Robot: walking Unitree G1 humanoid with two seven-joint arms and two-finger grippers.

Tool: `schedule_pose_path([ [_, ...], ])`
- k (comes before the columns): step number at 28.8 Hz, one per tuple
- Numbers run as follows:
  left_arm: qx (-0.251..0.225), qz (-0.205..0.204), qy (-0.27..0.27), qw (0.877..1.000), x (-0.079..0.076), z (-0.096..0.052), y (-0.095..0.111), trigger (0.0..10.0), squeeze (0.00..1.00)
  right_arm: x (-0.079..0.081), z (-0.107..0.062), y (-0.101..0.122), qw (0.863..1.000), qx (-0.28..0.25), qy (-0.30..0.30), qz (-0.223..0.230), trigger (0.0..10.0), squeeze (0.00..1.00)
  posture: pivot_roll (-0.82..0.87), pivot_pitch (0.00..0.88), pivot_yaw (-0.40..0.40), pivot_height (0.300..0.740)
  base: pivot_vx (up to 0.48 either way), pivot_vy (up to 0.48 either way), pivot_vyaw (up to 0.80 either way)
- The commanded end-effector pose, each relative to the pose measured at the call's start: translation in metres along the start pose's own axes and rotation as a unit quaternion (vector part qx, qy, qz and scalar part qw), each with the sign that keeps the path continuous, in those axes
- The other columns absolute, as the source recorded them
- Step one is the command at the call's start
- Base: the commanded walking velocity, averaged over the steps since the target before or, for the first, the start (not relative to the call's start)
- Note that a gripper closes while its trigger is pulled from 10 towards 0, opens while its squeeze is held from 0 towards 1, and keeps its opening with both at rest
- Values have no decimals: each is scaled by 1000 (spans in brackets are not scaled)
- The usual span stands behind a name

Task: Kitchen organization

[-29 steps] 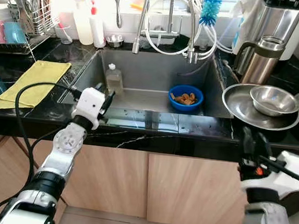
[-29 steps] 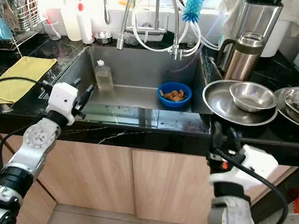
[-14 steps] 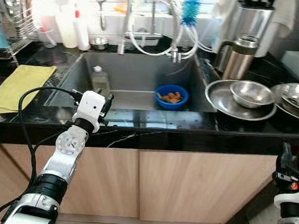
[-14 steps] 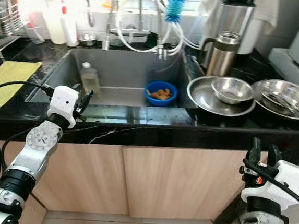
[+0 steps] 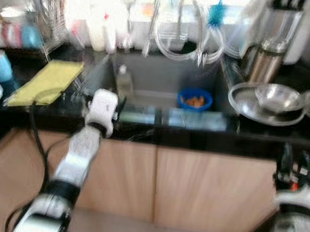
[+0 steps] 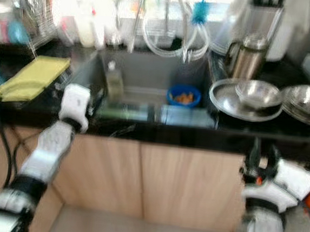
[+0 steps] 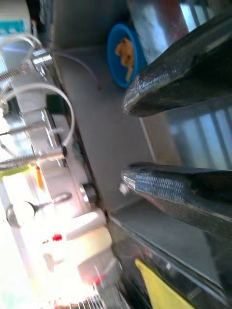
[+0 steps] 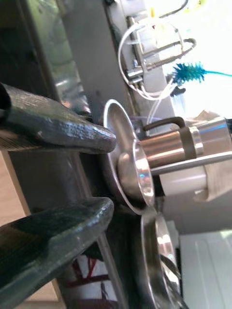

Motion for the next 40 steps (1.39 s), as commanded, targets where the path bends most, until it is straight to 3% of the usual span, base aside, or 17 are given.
schedule_pose_path([
  [1,-24,-2,-3,1000,-2,6,17,10000,0,3,2,5,1000,-11,6,1,10000,0,-13,29,55,740,401,0,0],
  [22,-19,-26,16,999,-6,4,16,10000,0,18,8,5,999,-6,41,-7,10000,0,-22,21,9,740,398,0,114],
  [40,-26,-42,36,998,-1,5,22,10000,0,26,6,3,998,12,58,-9,10000,0,-31,35,5,740,0,0,0],
])
Point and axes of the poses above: a point about 5 cm out from each wrist's last joint towards the gripper, its own z axis pointing out of the wrist towards the gripper, its own y axis along the axis of the wrist's last joint, x = y × z, the point moved 6 cm from there along z, pointing out of the wrist towards the gripper, and after that the axes turned 14 degrees about z, right-handed, at the moved point
